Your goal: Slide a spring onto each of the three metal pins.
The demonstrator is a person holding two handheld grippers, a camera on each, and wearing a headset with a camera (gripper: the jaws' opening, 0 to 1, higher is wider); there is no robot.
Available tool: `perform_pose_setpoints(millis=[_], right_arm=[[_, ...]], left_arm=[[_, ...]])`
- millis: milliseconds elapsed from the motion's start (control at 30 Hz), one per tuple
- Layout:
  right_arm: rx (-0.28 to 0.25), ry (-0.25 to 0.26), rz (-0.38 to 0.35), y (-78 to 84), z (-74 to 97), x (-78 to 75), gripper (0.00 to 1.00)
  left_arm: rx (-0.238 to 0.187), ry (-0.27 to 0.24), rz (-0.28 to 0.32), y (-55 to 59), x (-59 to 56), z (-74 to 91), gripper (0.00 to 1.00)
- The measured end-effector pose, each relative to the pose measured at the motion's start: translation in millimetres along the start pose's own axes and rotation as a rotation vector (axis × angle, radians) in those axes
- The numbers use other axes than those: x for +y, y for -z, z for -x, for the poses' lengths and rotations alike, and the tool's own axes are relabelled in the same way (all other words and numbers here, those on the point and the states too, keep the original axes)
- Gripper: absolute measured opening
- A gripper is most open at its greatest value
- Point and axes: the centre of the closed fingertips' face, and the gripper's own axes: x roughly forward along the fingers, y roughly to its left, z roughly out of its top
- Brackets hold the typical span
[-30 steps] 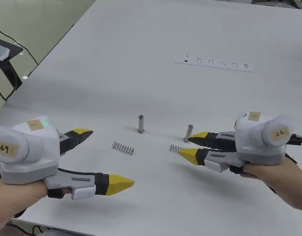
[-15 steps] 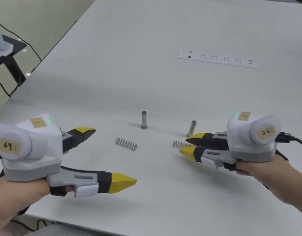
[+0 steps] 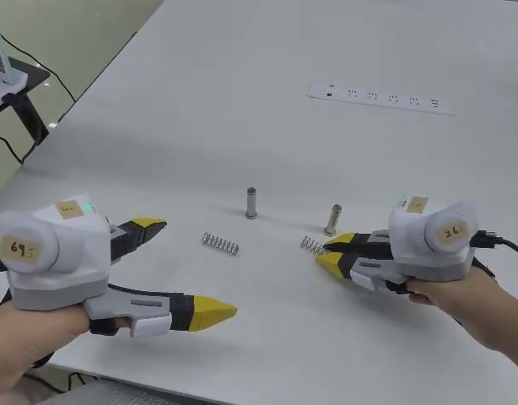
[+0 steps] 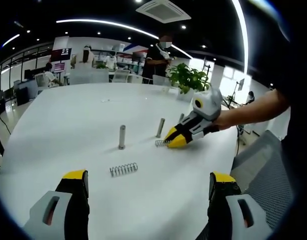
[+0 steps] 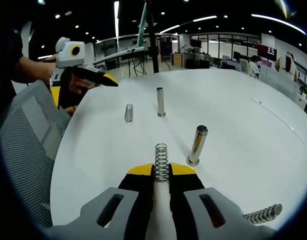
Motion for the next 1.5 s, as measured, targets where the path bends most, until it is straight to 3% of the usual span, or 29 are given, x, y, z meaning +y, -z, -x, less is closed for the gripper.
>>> perform_pose_setpoints(millis=[367,567,1033,1500], right_arm=[[-0.026,-0.039,0.031,-15.7,17.6,10.6,0.08],[-0.011,-0.058,0.091,-15.9,31.1,15.8,0.08],[0.006,-0.126,0.155,-11.1,53.5,32.3,0.08],[0.013,-0.176,0.213,-12.5,71.6,45.9,0.08]], left_arm=[[-0.010,0.023,-0.016,-9.4,-6.8,-5.4,0.98],[-0.015,0.048,-0.029,-15.6,-13.6,-12.4,0.97],[0.008,0.166,-0.084,-26.1,-39.7,-28.9,0.86],[0.012,0.285,-0.155,-33.7,-63.9,-54.9,0.66]])
